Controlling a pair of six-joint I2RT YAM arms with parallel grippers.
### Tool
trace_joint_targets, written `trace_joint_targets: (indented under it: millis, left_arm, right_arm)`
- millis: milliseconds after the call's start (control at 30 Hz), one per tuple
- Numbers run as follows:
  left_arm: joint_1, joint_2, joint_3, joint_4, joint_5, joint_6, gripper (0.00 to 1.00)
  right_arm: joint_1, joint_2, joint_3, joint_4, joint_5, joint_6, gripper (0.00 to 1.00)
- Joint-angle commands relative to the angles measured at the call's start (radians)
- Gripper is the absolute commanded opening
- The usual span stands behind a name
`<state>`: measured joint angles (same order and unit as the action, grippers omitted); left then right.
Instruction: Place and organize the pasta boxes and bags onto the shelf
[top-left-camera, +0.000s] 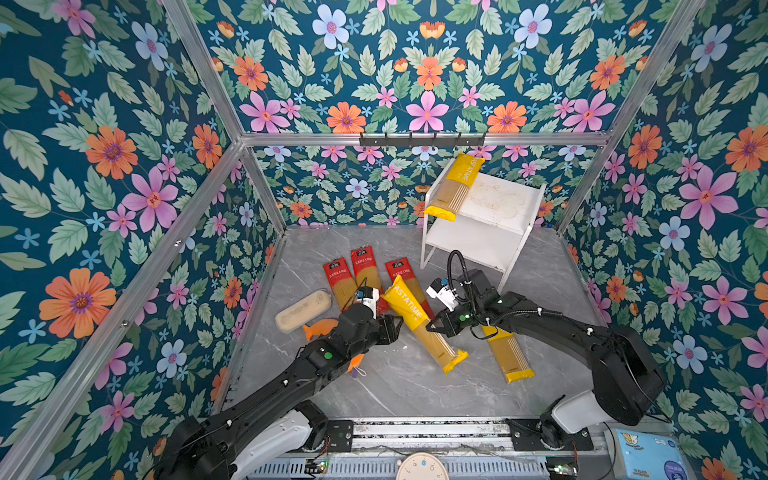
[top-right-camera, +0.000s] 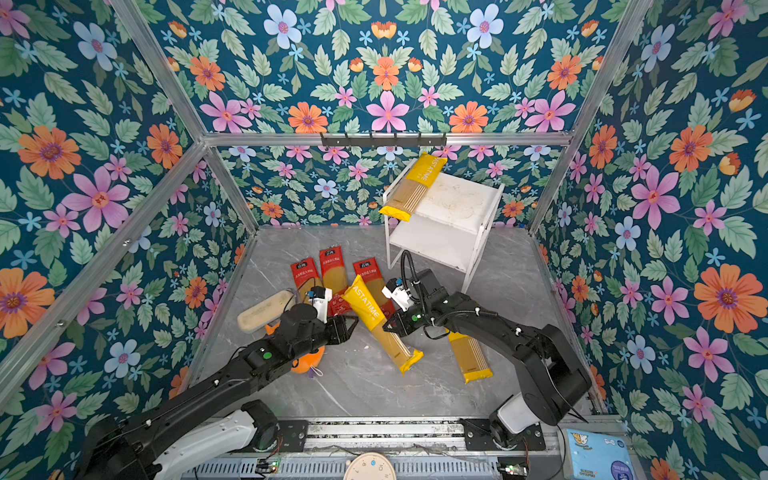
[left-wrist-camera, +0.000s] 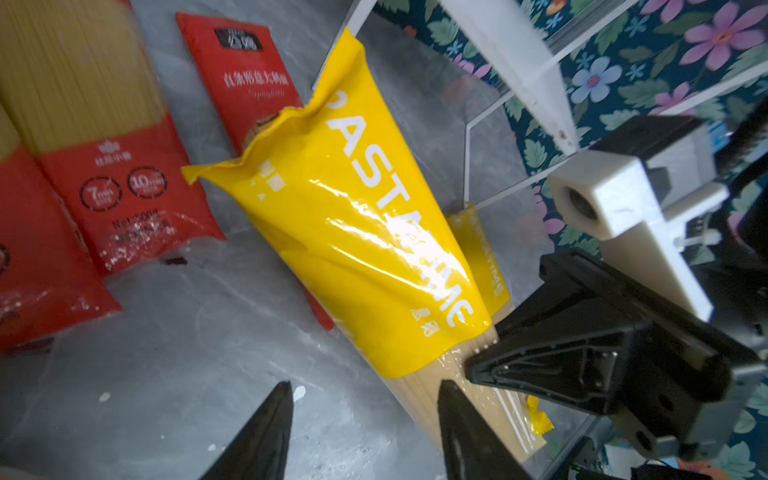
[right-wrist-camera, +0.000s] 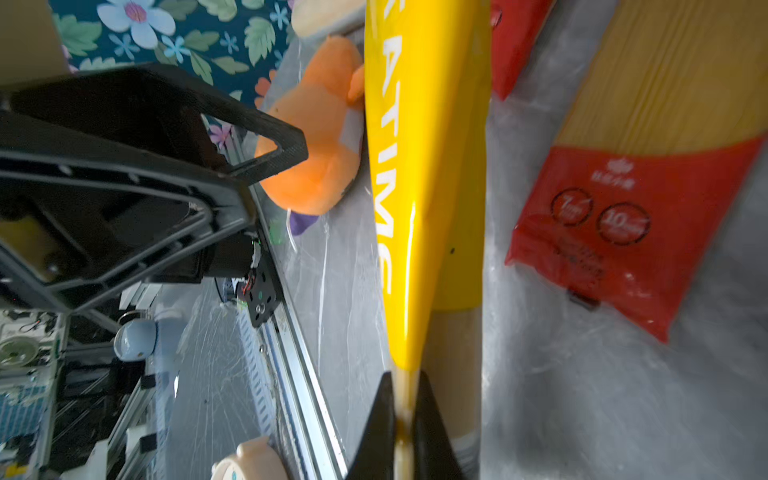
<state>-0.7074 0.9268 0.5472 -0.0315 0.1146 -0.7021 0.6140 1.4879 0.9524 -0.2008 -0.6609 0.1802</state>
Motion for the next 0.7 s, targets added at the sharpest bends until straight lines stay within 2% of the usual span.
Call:
trace_joint_targets:
  millis: [0, 133, 267, 400, 533, 667]
  left_arm:
    - [0.056, -0.023, 0.001, 0.128, 0.133, 0.053, 0.68]
    - [0.113, -0.014, -0.013, 0.320, 0.260, 0.039, 0.78]
    - [0.138, 0.064, -0.001, 0.516, 0.357, 0.013, 0.81]
    - [0.144, 0.160, 0.038, 0.646, 0.407, 0.005, 0.82]
    - [0.147, 0.238, 0.070, 0.794, 0.473, -0.051, 0.81]
    - [0.146, 0.299, 0.118, 0.827, 0.526, -0.069, 0.76]
  right_arm:
    - [-0.011, -0.056, -0.014, 0.215, -0.004, 0.053, 0.00]
    - [-0.032, -0.122, -0.040, 0.343, 0.016, 0.125, 0.00]
    - [-0.033, -0.172, -0.038, 0.408, 0.026, 0.169, 0.00]
    - [-0.033, -0.216, -0.037, 0.463, 0.010, 0.213, 0.00]
    - [-0.034, -0.249, -0.041, 0.505, -0.040, 0.256, 0.00]
    - [-0.034, -0.279, -0.056, 0.535, -0.078, 0.276, 0.00]
